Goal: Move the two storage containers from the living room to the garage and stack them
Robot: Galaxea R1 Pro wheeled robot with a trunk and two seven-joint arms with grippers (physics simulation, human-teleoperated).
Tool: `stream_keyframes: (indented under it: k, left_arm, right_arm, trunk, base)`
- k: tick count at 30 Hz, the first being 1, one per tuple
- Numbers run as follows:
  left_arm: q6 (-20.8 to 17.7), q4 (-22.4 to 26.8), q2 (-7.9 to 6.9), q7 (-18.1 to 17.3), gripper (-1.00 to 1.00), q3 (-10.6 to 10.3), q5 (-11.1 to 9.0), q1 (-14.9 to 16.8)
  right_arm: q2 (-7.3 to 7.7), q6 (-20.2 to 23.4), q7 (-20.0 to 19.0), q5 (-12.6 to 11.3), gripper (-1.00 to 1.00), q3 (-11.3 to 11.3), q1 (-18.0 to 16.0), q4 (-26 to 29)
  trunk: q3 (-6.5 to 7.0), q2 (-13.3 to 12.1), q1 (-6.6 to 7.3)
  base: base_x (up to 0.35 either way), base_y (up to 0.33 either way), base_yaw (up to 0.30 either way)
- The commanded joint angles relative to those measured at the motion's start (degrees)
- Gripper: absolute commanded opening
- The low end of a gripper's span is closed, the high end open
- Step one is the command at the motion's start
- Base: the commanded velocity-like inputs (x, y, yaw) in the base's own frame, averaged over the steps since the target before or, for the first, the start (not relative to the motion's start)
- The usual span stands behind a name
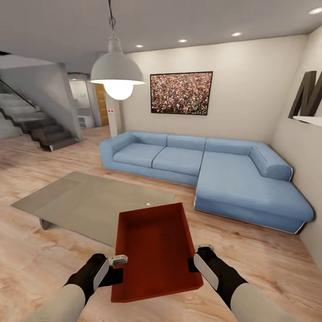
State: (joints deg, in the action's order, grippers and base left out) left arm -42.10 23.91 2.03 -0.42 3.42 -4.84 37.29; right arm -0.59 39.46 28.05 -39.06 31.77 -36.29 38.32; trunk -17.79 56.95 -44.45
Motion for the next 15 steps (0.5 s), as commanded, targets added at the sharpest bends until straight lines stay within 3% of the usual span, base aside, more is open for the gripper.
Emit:
stream_keyframes:
  k: [1, 11, 15]
  left_arm:
    - [-0.26, 0.09, 0.16, 0.16, -1.0, 0.4, -0.64, 0.06]
    - [-0.26, 0.09, 0.14, 0.16, -1.0, 0.5, -0.69, 0.06]
    - [-0.26, 0.09, 0.15, 0.13, -1.0, 0.53, -0.76, 0.06]
  right_arm:
    - [-0.02, 0.27, 0.52, -0.67, -1.0, 0.4, -0.01, 0.01]
    - [-0.02, 0.27, 0.52, -0.67, -1.0, 0.4, -0.01, 0.01]
    - [-0.02, 0.27, 0.52, -0.67, -1.0, 0.4, -0.01, 0.0]
  trunk:
    - [-0.07, 0.06, -0.01]
    - [-0.07, 0.06, -0.01]
    - [-0.07, 0.06, -0.01]
  base:
    - [0.0, 0.261, 0.286]
    - [0.0, 0.297, 0.284]
    - [0.041, 0.288, 0.145]
